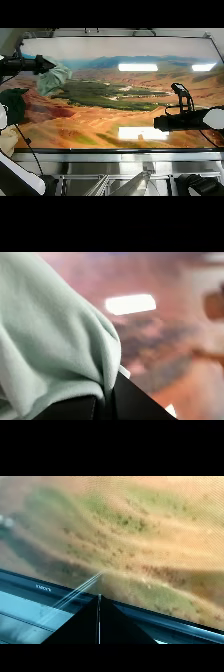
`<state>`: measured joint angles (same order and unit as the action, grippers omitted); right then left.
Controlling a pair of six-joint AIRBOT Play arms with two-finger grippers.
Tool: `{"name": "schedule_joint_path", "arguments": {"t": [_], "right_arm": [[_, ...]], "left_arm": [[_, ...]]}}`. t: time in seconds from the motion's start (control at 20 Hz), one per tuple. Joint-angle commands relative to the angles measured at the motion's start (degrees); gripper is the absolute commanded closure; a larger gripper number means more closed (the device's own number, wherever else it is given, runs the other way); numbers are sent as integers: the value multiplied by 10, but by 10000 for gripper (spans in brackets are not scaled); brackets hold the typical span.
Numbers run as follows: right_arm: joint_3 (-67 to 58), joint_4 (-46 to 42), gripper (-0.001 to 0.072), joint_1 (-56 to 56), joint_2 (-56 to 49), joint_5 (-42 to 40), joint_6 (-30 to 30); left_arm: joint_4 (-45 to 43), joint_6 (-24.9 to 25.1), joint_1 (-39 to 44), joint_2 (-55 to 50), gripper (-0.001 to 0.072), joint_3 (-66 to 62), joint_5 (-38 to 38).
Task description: Fold the shirts.
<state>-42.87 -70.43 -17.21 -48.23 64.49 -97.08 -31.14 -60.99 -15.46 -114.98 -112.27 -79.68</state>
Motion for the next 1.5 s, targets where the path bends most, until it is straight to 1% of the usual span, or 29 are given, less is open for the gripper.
{"name": "schedule_joint_path", "arguments": {"t": [0.0, 0.05, 0.1, 0.2, 0.3, 0.35, 0.4, 0.45, 0.5, 0.55, 0.6, 0.65, 0.7, 0.75, 0.8, 0.85, 0.9, 0.95, 1.05, 1.1, 1.15, 1.2, 1.35, 1.45], "right_arm": [[0, 0, 693, 0, 0, 0, 0], [0, 0, 694, 0, 0, 0, 0], [0, 0, 693, 0, 0, 0, 0], [0, 0, 693, 0, 0, 0, 0], [0, 0, 693, 0, 0, 0, 0], [0, 0, 694, 0, 0, 0, 0], [0, 0, 692, 0, 0, 5, 0], [0, 0, 692, 0, 0, 16, 2], [0, 0, 692, 0, 0, 36, 27], [0, 0, 691, 0, 0, 55, 52], [0, 0, 685, 0, 0, 63, 57], [0, 0, 684, 0, -1, 53, 58], [0, 0, 661, 0, -4, 25, 58], [0, 0, 445, 0, -11, -6, 58], [0, 1, 286, 3, -28, -44, 58], [-3, 2, 326, 8, -52, -79, 58], [-7, 4, 345, 17, -83, -109, 58], [-14, 12, 345, 29, -121, -129, 59], [-40, 69, 339, 54, -201, -137, 110], [-60, 103, 295, 65, -242, -137, 142], [-78, 127, 226, 71, -278, -137, 162], [-97, 142, 230, 75, -311, -137, 170], [-153, 153, 230, 75, -390, -137, 170], [-180, 178, 232, 75, -425, -137, 184]], "left_arm": [[54, 36, 98, 79, 691, 94, -157], [53, 45, 129, 97, 691, 132, -169], [53, 55, 162, 114, 693, 173, -165], [52, 55, 220, 125, 677, 231, -145], [52, 53, 254, 112, 225, 250, -143], [53, 36, 260, 101, -1, 245, -144], [53, 5, 260, 89, -13, 233, -159], [53, -13, 252, 77, -13, 212, -188], [54, -24, 243, 69, -11, 193, -216], [54, -37, 230, 65, 15, 179, -243], [53, -39, 218, 68, 88, 178, -259], [52, -40, 206, 76, 120, 195, -262], [52, -35, 196, 90, 115, 225, -255], [52, -20, 181, 108, 115, 265, -235], [52, -5, 167, 121, 114, 304, -206], [52, 0, 152, 126, 113, 331, -175], [51, 0, 137, 124, 45, 353, -147], [52, 0, 125, 118, -13, 375, -117], [52, 0, 112, 99, -13, 408, -74], [52, 0, 112, 85, -13, 413, -63], [52, 0, 111, 71, -13, 412, -57], [52, 1, 112, 56, -13, 405, -51], [51, -4, 119, 3, -13, 346, -53], [30, -27, 128, -28, -11, 301, -58]]}}
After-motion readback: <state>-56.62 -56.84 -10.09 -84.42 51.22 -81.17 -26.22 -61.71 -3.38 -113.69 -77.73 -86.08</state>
